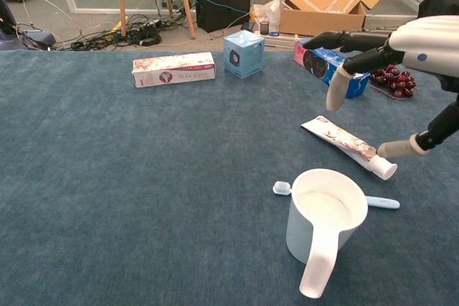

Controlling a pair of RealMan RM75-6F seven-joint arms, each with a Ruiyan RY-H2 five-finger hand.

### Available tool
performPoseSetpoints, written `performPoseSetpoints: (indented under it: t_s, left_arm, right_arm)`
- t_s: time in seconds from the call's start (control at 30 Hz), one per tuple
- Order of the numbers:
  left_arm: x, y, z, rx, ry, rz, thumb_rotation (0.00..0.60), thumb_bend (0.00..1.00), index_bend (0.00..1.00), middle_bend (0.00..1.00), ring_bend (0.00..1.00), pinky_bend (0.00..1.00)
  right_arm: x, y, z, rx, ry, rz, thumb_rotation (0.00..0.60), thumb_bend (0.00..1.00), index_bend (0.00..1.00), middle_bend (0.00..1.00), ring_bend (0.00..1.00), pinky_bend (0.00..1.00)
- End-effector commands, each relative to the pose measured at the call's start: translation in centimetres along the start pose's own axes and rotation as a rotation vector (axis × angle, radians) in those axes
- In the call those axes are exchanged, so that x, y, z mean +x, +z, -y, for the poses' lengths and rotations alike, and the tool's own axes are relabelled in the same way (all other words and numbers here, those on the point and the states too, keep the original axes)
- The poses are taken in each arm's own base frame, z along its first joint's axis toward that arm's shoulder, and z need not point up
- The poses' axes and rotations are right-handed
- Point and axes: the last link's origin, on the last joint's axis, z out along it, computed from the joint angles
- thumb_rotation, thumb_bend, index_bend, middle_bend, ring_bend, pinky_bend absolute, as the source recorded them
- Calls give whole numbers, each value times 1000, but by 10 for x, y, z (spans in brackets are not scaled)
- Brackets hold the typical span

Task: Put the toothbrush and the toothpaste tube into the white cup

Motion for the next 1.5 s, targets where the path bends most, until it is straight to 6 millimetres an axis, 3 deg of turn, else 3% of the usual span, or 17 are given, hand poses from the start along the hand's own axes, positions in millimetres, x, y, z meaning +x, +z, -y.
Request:
performPoseSetpoints:
  t_s: [0.03,0.27,0.57,0.83,1.13,1.33,1.5]
  left_arm:
    - [0,0,0,0,0,0,600,0,654,505,374,367]
    - [0,0,0,2,-1,-2,600,0,654,505,374,367]
    - [2,0,1,4,-5,-6,600,0,654,506,374,367]
    - [3,0,2,5,-6,-9,600,0,660,506,374,367]
    - [3,0,3,11,-2,-14,600,0,779,507,377,369]
    - [4,1,3,14,-4,-16,600,0,783,508,377,369]
    - [5,0,3,15,-5,-18,600,0,781,507,377,369]
  right_arm:
    - [-6,0,-18,-100,-2,24,600,94,399,0,0,115]
    - [-31,5,-37,-225,79,91,600,131,399,0,0,116]
    - [-62,10,-43,-254,173,174,600,138,399,0,0,116]
    - [-74,14,-39,-234,195,198,600,140,399,0,0,116]
    - [-88,18,-38,-223,185,237,600,140,416,0,0,116]
    - [-95,22,-35,-193,146,255,600,141,430,0,0,5]
    - [-99,24,-31,-173,118,261,600,140,436,0,0,0]
